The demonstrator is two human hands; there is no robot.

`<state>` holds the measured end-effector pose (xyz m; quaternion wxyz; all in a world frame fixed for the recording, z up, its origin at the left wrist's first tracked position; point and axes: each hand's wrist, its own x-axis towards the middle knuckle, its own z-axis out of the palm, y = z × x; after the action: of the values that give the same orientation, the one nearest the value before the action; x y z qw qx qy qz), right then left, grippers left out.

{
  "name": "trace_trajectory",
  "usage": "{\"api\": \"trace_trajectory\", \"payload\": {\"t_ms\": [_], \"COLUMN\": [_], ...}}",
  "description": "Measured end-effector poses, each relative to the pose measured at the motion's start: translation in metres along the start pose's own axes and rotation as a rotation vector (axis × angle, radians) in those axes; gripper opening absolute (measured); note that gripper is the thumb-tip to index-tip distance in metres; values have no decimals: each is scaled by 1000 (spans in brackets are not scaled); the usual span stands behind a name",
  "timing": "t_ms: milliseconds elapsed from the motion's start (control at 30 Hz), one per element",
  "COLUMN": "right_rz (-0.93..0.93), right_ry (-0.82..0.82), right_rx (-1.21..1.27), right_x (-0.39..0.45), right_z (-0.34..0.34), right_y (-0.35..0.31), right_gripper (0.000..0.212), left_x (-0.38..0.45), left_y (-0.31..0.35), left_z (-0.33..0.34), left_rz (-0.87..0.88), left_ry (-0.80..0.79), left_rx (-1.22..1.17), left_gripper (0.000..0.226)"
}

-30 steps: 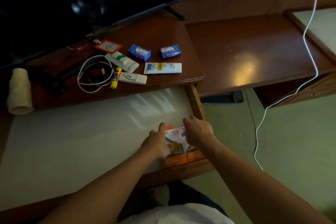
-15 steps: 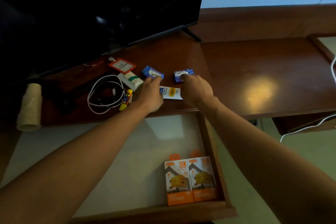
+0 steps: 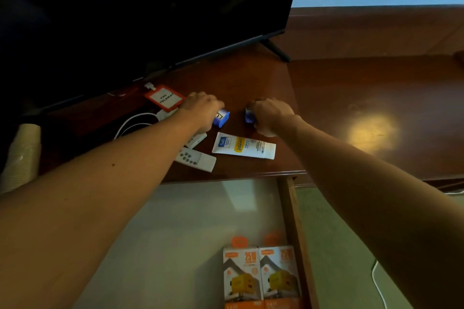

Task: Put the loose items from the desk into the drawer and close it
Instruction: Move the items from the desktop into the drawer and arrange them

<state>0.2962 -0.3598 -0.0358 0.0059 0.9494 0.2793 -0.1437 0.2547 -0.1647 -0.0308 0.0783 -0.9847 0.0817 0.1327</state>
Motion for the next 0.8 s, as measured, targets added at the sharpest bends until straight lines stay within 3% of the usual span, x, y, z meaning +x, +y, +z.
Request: {"api": "trace_trajectory", "payload": {"t_ms": [200,367,633,800], "right_rz": [60,75,138,174], "right_ry": [120,124,-135,-259], "right_rx": [157,235,249,263], "right_x": [-41,-101,-185,-197], "right_z": [-8,-9,25,84], "right_y": [0,-26,-59,-69], "right_gripper": [50,49,61,49], "left_x": [-36,-97,-176,-188], "left_y": [15,40,77,100], "left_z": [-5,-4,29,79], "left_rz": [-33,-16,9,48], "left_ry": [166,146,29,-147], "left_rx": [-221,-363,-482,-475], "left_gripper": [69,69,58,43]}}
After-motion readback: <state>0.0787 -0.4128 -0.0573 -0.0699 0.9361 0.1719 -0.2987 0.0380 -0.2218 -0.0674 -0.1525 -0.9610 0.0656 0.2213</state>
